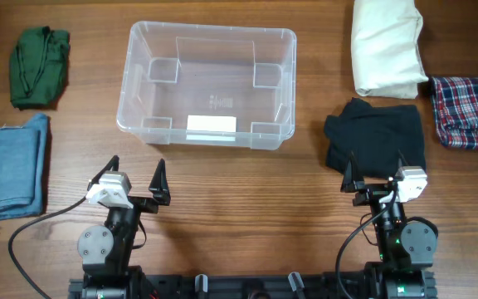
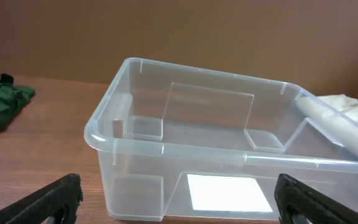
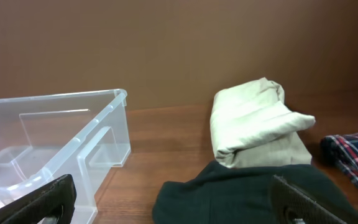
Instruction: Pack container
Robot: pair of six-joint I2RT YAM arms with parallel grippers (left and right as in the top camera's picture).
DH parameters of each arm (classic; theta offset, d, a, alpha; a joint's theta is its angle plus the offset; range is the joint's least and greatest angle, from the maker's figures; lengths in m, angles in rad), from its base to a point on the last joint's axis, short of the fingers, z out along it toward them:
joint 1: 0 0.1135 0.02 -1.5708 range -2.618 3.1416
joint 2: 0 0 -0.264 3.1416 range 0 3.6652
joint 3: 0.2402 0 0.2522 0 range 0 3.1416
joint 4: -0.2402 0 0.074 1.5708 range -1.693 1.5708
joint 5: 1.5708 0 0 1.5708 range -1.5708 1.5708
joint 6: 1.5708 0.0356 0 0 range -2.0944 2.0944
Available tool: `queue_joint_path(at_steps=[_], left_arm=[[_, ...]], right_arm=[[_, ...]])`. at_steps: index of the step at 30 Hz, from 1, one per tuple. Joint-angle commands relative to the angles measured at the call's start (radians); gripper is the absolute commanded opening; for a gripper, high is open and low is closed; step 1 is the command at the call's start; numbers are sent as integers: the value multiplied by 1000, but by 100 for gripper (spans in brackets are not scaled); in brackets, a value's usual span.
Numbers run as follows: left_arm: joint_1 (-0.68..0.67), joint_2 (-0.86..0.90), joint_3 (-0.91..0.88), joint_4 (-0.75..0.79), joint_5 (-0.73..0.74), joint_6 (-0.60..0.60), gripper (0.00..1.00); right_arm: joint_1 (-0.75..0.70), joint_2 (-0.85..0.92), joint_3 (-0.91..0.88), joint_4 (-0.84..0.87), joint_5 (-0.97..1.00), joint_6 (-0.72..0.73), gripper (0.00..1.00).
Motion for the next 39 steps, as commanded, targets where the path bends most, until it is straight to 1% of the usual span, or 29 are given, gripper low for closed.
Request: queue_joint_path(at_steps=[1,14,26,30,35,39], left_arm=[[6,-7,-1,-10,-2,-8,100],[6,-7,-1,-10,-2,-8,100],[6,-7,-1,-10,-2,-8,100],[6,-7,-1,-10,-2,-8,100],[6,-7,-1,-10,-2,-8,100],[6,-7,-1,-10,-2,-8,100]], right_arm=[[4,-7,-2,3,3,13,100],[4,-7,-2,3,4,13,100],[4,-7,-2,18,48,-23,100],[4,-7,5,34,16,-20,100],[4,29,101,-44,1,-21,100],[3,176,301,-127,40,-20,100]])
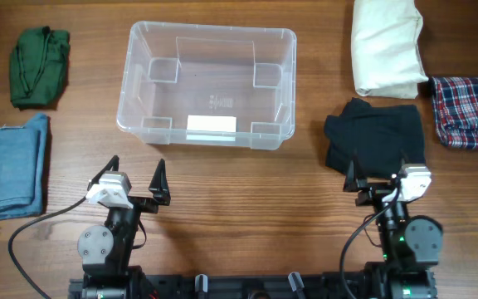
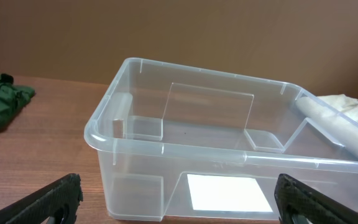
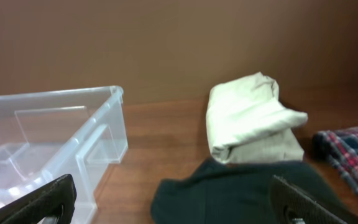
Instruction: Pack container
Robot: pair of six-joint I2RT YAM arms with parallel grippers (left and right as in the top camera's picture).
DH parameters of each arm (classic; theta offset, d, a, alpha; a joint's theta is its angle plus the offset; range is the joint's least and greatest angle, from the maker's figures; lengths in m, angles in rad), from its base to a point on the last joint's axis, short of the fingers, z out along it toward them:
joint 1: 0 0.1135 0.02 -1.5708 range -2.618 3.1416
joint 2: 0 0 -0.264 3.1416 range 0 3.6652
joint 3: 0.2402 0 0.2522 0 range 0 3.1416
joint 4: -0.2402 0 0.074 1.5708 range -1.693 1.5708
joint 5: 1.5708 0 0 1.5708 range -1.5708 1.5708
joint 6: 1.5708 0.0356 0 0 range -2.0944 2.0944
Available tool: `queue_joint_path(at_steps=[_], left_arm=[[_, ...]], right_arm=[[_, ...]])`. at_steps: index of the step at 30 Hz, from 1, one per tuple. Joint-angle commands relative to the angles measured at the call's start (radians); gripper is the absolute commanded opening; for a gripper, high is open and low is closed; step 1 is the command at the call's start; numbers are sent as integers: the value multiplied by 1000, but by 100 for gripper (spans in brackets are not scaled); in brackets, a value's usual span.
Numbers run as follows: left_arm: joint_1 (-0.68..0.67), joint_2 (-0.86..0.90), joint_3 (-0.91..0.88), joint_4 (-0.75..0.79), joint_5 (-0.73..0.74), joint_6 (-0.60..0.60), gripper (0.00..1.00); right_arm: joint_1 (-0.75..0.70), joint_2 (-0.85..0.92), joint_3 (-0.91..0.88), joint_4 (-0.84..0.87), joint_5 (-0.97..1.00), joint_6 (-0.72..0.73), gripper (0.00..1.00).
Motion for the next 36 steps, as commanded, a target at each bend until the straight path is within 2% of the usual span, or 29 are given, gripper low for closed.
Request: queue_joint_path(at_steps=[1,6,7,11,13,15,17,20,22,26,29,36], left_arm=[[6,-7,-1,-10,-2,-8,100],[6,-7,-1,-9,-2,-8,100],[6,-7,-1,-9,-2,-8,100],[6,-7,-1,-9,-2,-8,100],[6,-7,-1,-9,-2,-8,100],[6,-7,-1,-10,-2,-8,100],[6,-7,-1,-10,-2,-8,100],[6,-7,-1,-9,-2,-8,100],[6,-7,-1,-10,-2,-8,100],[6,-7,-1,-10,-2,-8,100],[6,-7,-1,-10,-2,-8,100],[6,-7,-1,-9,-2,-8,100]], right_arm=[[2,151,235,-59,26,-15,100],[-21,467,621,-360,26,27,100],[-32,552,735,-467,23,52,100],[-48,678,909,-583,12,63,100],[-48,709,949,-586,-78,86,100],[-48,717,955,-589,-175,110,100],[-52,717,955,-600,-141,130,100],[-105,718,955,-721,154,492,100],[-166,718,949,-782,209,585,100],[-289,724,908,-774,166,561,100],[-388,760,861,-738,51,486,100],[-566,948,742,-599,-175,389,100]])
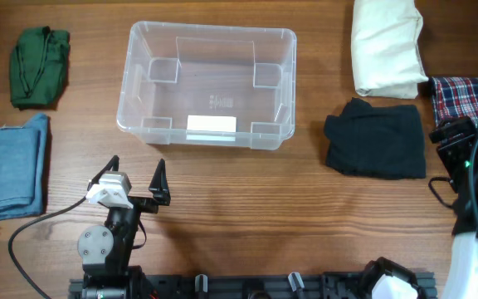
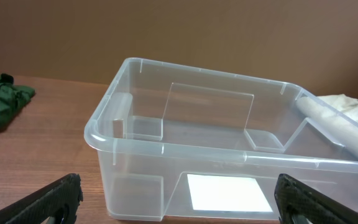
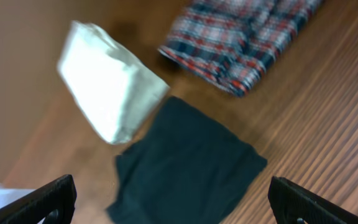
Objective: Pack container
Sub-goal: 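Move the right gripper to the right edge of the black garment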
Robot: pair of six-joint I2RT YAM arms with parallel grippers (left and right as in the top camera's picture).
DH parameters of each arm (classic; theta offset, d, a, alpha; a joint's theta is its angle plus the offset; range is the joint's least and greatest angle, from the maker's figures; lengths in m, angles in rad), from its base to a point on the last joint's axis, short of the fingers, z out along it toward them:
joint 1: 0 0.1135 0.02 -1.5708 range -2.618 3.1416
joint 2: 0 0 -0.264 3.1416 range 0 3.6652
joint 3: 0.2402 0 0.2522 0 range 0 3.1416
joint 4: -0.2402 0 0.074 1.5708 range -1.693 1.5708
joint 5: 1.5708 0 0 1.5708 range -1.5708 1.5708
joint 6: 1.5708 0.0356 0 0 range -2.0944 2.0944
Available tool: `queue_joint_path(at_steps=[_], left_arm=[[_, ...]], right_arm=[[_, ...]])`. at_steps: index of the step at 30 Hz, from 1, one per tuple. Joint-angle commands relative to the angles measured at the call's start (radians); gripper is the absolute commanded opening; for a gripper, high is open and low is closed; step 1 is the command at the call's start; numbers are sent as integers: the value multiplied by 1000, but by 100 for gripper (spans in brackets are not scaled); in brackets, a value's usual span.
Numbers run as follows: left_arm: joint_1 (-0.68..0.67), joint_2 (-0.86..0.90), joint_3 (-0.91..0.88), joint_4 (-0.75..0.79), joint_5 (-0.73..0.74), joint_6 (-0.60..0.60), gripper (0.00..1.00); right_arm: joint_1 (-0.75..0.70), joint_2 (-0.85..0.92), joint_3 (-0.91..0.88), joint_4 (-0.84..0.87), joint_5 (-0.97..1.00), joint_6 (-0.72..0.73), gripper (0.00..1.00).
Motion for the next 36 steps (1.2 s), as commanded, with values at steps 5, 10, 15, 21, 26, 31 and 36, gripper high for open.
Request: queue_joint_path(at_steps=[5,10,15,21,26,31,36], left_arm=[[6,-7,-1,-9,-2,-8,100],[6,-7,-1,-9,-2,-8,100],[6,-7,-1,-9,-2,-8,100],[6,-7,-1,-9,-2,-8,100],[6,-7,-1,-9,-2,-8,100],[6,-7,-1,-9,-2,-8,100],[6,-7,-1,-9,-2,-8,99]], right_arm=[[-118,246,-49,156,-341,-204,100],[-150,397,-49,181,-433,-382,99],[-177,527,-49,196,-467,-513,100],[-204,568,-49,248,-457,-532,100],[-205,576,-49,274,-338,-521,100],[-205,609,-49,307,-323,-523,94],[-204,614,-51,322,-365,-582,98]])
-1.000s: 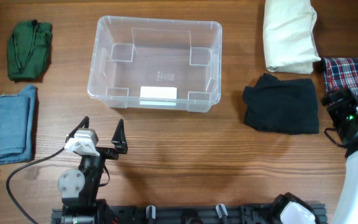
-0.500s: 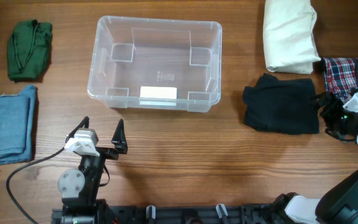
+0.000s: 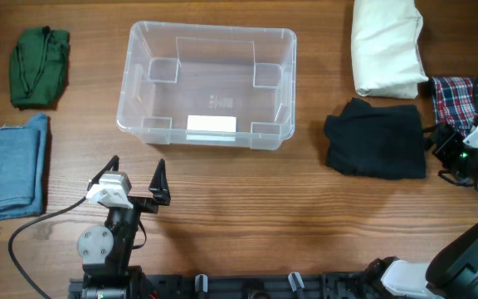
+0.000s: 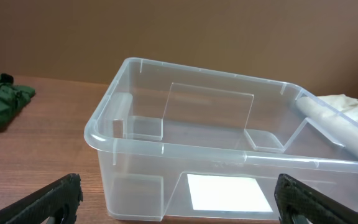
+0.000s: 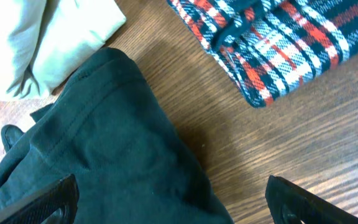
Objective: Pack container
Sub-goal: 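Move the right gripper to the right edge of the black garment, then grasp the black garment with the right gripper and lift it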
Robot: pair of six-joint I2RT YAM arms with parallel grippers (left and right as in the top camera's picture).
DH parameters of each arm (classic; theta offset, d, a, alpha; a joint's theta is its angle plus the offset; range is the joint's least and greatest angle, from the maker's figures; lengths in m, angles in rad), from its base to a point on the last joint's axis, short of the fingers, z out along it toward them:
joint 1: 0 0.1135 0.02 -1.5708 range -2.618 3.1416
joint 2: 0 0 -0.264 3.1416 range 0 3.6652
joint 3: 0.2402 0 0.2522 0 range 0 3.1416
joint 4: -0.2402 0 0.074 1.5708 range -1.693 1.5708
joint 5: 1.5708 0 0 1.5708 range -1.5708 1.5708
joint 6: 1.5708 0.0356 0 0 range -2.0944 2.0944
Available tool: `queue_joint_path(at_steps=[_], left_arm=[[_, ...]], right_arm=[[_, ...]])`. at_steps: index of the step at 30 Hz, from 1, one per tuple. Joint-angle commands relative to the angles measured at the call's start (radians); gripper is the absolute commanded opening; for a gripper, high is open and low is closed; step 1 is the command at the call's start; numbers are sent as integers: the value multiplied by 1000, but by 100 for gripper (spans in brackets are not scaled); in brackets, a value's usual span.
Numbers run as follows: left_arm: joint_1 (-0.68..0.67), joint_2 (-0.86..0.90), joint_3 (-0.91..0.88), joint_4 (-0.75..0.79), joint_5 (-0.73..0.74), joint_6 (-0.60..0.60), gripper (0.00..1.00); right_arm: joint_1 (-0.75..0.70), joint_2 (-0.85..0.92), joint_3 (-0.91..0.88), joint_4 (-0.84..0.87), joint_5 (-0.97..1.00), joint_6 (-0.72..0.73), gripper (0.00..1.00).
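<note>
The clear plastic container [image 3: 208, 83] stands empty at the back middle of the table, also seen in the left wrist view [image 4: 166, 155]. A folded dark garment [image 3: 376, 139] lies to its right. My right gripper [image 3: 440, 149] is open, low over that garment's right edge; the dark garment [image 5: 104, 149] fills the space between its fingers [image 5: 48, 199]. My left gripper [image 3: 137, 184] rests open near the front edge, facing the container, with nothing between its fingers [image 4: 55, 194].
A cream folded cloth [image 3: 386, 46] and a plaid cloth [image 3: 470, 100] lie at the back right. A green bundle [image 3: 40, 66] and folded blue denim [image 3: 7, 166] lie at the left. Bare wood stretches along the front between the arms.
My right gripper was higher above the clothes at the right edge; now it is low and close over the dark garment's right side. It stays open. The left arm has not moved.
Both grippers rested open near the front edge, the right one just in front of the dark garment. Later the right arm was raised at the table's right side, looking down on the clothes. Now it hangs low beside the dark garment.
</note>
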Motion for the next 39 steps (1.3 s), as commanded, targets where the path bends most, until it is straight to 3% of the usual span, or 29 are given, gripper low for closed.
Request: queue_joint_path(at_steps=[1,10,35,37,39], left_arm=[[6,-7,-1,-9,-2,-8,100],[6,-7,-1,-9,-2,-8,100],[6,-7,-1,-9,-2,-8,100],[6,-7,-1,-9,-2,-8,100],[6,-7,-1,-9,-2,-8,100]], right_arm=[[-3,22,-4,12,-23,-66,99],[0,140,-5,14,-178,-213,99],[104,229,-76,56,-427,-262,100],[121,229,-76,61,-426,-262,94],[130,229,-76,64,-426,-261,74]])
